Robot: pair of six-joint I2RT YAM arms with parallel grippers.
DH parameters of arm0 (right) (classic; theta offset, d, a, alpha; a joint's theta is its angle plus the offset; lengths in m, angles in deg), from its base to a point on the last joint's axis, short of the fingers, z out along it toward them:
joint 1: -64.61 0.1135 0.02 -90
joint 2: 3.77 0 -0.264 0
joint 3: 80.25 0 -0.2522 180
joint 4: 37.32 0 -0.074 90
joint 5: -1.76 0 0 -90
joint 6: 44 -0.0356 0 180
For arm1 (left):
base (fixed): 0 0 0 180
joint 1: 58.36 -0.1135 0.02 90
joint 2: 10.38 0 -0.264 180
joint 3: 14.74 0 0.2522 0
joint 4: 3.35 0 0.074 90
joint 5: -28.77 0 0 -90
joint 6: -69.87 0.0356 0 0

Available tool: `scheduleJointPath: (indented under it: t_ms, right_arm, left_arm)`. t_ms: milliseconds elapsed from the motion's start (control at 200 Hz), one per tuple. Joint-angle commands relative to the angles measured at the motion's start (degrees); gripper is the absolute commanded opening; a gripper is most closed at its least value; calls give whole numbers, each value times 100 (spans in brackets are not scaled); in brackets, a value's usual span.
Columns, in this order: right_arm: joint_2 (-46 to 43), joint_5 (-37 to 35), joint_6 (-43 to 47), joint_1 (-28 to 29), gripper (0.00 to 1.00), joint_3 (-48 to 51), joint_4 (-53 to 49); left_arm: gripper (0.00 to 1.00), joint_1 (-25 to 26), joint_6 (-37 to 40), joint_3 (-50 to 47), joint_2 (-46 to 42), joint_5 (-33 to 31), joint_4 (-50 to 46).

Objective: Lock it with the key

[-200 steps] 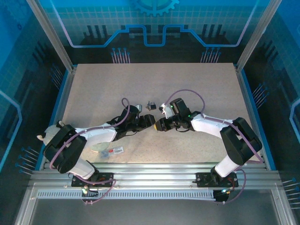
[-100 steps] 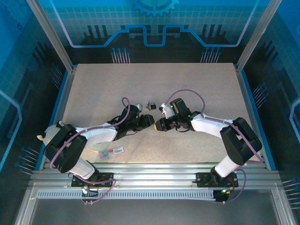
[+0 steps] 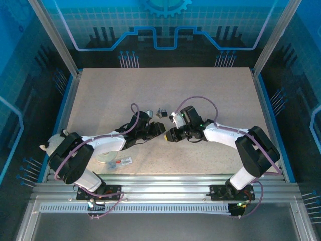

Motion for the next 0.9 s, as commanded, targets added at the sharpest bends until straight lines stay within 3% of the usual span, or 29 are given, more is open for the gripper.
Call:
scheduleJointPath:
  t_ms: [0,420,896]
  right_arm:
    - [68,-99,160,113,24,-178,-124]
    - [3,-100,85,114,23,-148,-53]
    - [59,-99,101,114,23,-166,-64]
  left_arm:
    - [27,49,-50,176,91,28,26]
    - [20,52,1,83,54,28,-24]
    - [6,41,179,143,67,-26,-225]
